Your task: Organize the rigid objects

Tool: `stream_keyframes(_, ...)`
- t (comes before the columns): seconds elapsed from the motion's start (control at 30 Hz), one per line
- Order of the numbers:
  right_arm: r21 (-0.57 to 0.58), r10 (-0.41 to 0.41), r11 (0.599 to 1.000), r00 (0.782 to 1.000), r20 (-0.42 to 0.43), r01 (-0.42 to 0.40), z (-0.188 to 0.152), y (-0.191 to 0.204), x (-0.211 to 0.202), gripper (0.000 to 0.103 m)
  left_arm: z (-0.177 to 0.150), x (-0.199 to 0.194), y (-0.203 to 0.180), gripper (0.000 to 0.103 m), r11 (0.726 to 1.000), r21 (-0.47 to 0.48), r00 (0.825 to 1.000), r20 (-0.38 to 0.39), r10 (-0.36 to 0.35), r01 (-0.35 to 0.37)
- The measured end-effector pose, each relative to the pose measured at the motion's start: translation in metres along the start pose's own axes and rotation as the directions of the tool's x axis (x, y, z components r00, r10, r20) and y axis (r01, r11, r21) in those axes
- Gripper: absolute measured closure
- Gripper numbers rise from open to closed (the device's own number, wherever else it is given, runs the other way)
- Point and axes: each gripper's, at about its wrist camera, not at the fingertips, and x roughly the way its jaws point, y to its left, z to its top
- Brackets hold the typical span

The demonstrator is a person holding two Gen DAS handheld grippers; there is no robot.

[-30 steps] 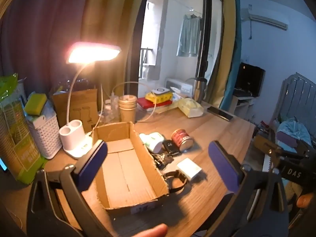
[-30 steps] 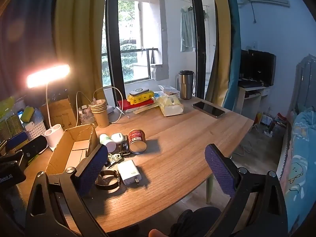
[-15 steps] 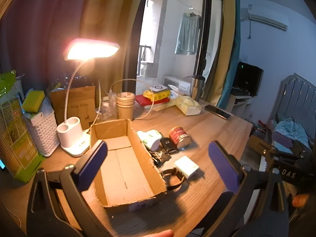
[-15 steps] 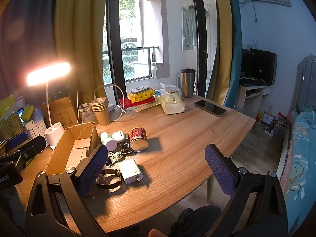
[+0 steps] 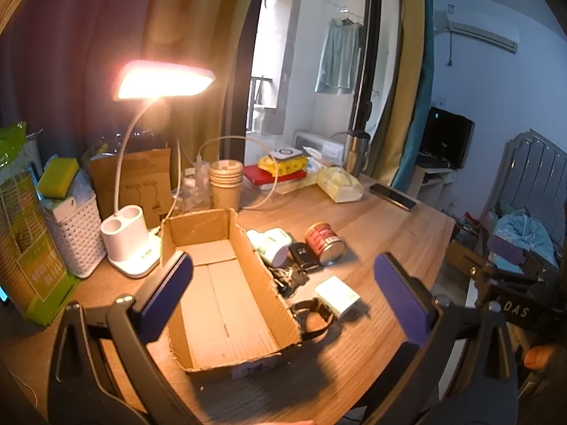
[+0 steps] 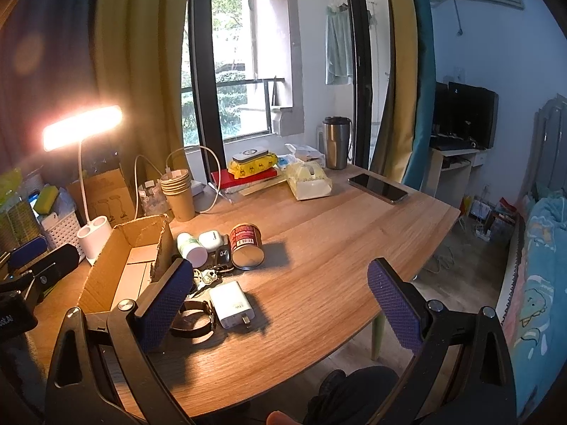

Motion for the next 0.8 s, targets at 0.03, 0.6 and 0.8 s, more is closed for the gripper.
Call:
stream_keyframes(0.03,0.001,0.0,1.0,1.0,-0.002,0.0,-0.0005,-0.0006,0.0003,0.003,-0.0003,0.0003,0.0002,0.0,1.0,-0.001,1.0,0.0,0.001,-0.001)
stream_keyframes(0.6,-0.003,0.012,1.0,1.0,-0.005,-0.012,0.0006,-0.0015,0.0039,0.003,0.0004,0.0001,0.0,0.0,1.0,-0.007,1.0,0.001,0.01,-0.01)
stream_keyframes(0.8,-0.003,0.007,1.0,1.0,0.0,-0.007,0.0008,-0.0011,0.0028,0.003,0.0009,-0.0028,-0.0013,0.0,1.0,-0.003,1.0,0.009,0.006,-0.006)
